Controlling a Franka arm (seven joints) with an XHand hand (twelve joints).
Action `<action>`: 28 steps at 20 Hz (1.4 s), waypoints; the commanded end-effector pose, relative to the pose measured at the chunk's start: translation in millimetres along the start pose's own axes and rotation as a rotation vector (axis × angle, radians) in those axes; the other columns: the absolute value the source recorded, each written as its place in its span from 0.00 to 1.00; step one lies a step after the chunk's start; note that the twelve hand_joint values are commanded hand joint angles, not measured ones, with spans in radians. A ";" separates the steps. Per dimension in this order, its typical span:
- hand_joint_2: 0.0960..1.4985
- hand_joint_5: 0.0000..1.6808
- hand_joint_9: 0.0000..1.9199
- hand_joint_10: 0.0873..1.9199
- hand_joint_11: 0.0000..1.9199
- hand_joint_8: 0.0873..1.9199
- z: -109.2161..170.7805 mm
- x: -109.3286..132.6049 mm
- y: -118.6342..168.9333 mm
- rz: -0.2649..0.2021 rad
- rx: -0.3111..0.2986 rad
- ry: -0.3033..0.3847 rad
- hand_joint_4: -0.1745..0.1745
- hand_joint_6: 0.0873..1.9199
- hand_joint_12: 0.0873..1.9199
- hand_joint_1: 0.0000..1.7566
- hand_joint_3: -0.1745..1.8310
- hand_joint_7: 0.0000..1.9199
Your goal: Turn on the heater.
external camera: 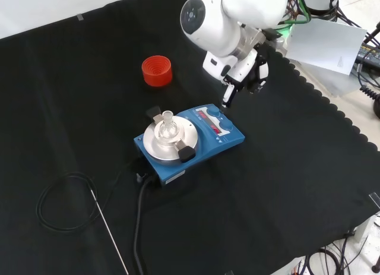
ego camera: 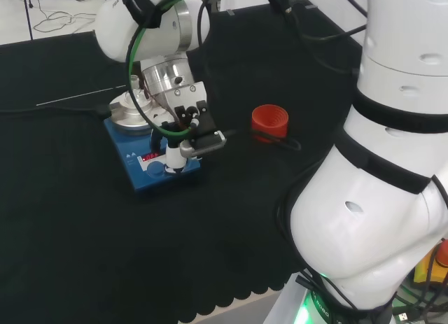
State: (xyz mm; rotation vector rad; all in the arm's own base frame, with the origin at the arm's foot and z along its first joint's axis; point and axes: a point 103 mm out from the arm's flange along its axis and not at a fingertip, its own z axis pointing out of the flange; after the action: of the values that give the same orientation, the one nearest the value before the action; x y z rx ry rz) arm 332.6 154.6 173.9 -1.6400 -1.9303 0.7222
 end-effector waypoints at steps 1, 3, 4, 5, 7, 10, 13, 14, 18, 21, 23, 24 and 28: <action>0.43 0.16 0.74 0.69 0.58 0.74 6.0 11.8 4.2 -0.013 0.046 -0.024 0.44 0.02 0.64 0.78 0.57 0.72; 0.43 0.16 0.74 0.69 0.58 0.74 7.2 12.9 5.9 -0.013 0.053 -0.028 0.44 0.02 0.64 0.78 0.57 0.73; 0.43 0.16 0.74 0.69 0.58 0.74 7.5 12.8 6.7 -0.011 0.055 -0.030 0.44 0.01 0.64 0.78 0.57 0.73; 0.42 0.17 0.74 0.69 0.58 0.74 7.7 12.4 7.2 -0.009 0.058 -0.031 0.44 0.01 0.64 0.78 0.57 0.73; 0.42 0.17 0.74 0.69 0.58 0.75 7.6 10.7 8.0 -0.004 0.066 -0.031 0.44 0.01 0.64 0.78 0.57 0.73; 0.42 0.17 0.75 0.69 0.58 0.75 7.0 6.7 8.3 0.007 0.082 -0.029 0.44 0.01 0.65 0.79 0.58 0.73; 0.41 0.18 0.75 0.70 0.58 0.76 7.0 4.2 7.7 0.011 0.086 -0.024 0.44 0.00 0.65 0.79 0.58 0.73; 0.41 0.18 0.75 0.70 0.58 0.76 7.1 3.8 7.7 0.011 0.087 -0.023 0.44 0.00 0.65 0.79 0.59 0.73; 0.40 0.19 0.75 0.71 0.58 0.77 7.0 3.0 8.0 0.012 0.086 -0.018 0.44 0.00 0.66 0.79 0.60 0.73; 0.40 0.19 0.75 0.71 0.58 0.77 7.3 2.6 8.7 0.012 0.093 -0.019 0.43 0.00 0.66 0.79 0.60 0.73; 0.40 0.19 0.75 0.71 0.58 0.77 9.0 1.4 11.3 0.013 0.098 -0.019 0.43 0.00 0.66 0.79 0.60 0.73; 0.40 0.19 0.75 0.71 0.58 0.77 9.9 0.8 13.0 0.013 0.101 -0.018 0.43 0.00 0.66 0.79 0.61 0.74; 0.40 0.19 0.75 0.71 0.58 0.77 11.3 1.0 16.0 0.012 0.105 -0.021 0.43 0.00 0.67 0.79 0.61 0.74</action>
State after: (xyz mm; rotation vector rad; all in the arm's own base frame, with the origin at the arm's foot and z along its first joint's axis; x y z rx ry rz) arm 334.8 157.1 156.8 -1.5901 -1.8649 0.8302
